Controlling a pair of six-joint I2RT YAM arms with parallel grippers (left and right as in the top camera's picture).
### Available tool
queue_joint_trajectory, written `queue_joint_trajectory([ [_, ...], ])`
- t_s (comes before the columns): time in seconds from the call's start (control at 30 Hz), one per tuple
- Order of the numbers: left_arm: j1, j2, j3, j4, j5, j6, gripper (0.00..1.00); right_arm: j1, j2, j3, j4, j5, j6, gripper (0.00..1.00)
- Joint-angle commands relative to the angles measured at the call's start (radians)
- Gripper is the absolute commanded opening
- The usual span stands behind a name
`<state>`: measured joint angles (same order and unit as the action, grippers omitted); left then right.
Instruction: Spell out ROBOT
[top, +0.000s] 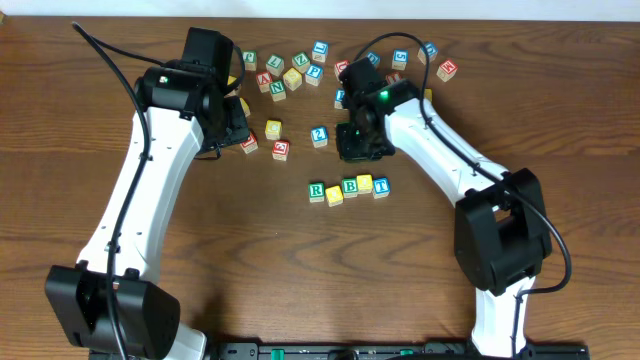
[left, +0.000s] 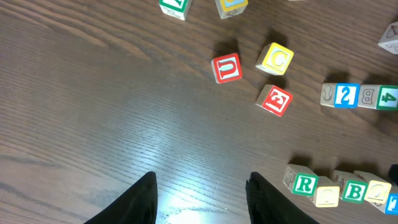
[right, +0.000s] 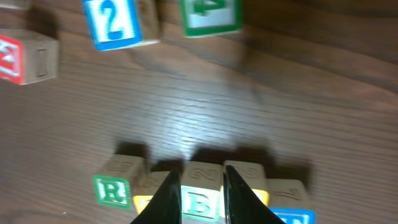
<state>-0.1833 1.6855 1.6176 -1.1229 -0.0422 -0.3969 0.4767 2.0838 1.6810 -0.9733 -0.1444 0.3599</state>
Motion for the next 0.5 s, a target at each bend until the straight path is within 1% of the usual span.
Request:
queue_joint_trajectory([
  [0.0, 0.002, 0.001, -0.021, -0.007, 0.012, -0.010, 0.45, -0.040, -0.018, 0.000, -0.035, 0.011, -0.042, 0.19],
  [0.1, 0.002, 0.001, -0.056, -0.004, 0.023, -0.037, 0.44, -0.064, -0.018, 0.000, -0.060, 0.011, -0.048, 0.19],
  [0.2, -0.007, 0.001, -0.100, 0.019, 0.061, -0.040, 0.43, -0.085, -0.018, 0.000, -0.066, 0.012, -0.061, 0.21],
  [0.27, -0.031, 0.001, -0.135, 0.042, 0.061, -0.044, 0.43, -0.098, -0.018, 0.000, -0.065, 0.015, -0.062, 0.23],
  [0.3, -0.046, 0.001, -0.152, 0.055, 0.061, -0.044, 0.41, -0.105, -0.018, 0.000, -0.065, 0.015, -0.061, 0.24],
  [0.47, -0.122, 0.002, -0.227, 0.122, 0.061, -0.062, 0.36, -0.141, -0.018, 0.000, -0.075, 0.014, -0.062, 0.26],
])
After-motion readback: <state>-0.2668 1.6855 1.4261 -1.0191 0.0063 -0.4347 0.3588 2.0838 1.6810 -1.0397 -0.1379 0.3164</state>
